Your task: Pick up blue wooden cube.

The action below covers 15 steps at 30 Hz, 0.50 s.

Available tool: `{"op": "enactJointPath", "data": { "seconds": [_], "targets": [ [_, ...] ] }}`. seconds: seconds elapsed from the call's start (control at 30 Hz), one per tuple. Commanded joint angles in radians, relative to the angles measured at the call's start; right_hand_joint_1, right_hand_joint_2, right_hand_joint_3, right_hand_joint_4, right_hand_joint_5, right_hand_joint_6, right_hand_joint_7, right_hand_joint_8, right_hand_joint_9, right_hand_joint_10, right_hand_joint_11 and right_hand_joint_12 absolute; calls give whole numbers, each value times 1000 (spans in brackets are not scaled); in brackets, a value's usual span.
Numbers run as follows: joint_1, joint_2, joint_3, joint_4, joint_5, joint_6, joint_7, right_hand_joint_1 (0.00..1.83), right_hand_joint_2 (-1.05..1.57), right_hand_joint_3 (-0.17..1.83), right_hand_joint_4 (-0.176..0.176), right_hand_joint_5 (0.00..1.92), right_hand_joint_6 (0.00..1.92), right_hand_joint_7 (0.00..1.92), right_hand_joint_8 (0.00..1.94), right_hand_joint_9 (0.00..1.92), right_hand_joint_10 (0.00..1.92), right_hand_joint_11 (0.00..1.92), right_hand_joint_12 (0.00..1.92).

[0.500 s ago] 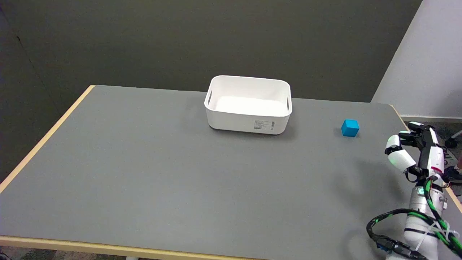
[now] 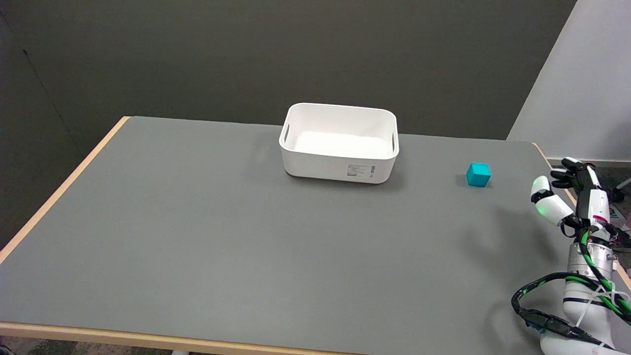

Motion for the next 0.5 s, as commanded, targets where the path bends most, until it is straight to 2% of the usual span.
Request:
{"op": "enactJointPath", "data": {
  "seconds": [0.03,0.23,0.37,0.43,0.5],
  "targets": [
    [-149,-86,83,-292,-41,41,-231,556,700,845,-105,218,469,406,710,344,1102,-1,966],
    [-145,-195,8,-490,-36,39,-539,552,708,800,-121,224,464,426,736,380,1130,-1,1027],
    [-37,-269,-105,-480,-11,40,-681,553,699,810,-125,223,471,430,744,381,1144,-1,1055],
    [22,-303,-156,-454,7,50,-746,516,654,916,-124,207,507,434,740,407,1085,-1,1087],
    [64,-331,-180,-439,40,50,-818,545,676,842,-129,218,484,429,743,384,1129,-1,1103]
  ]
}}
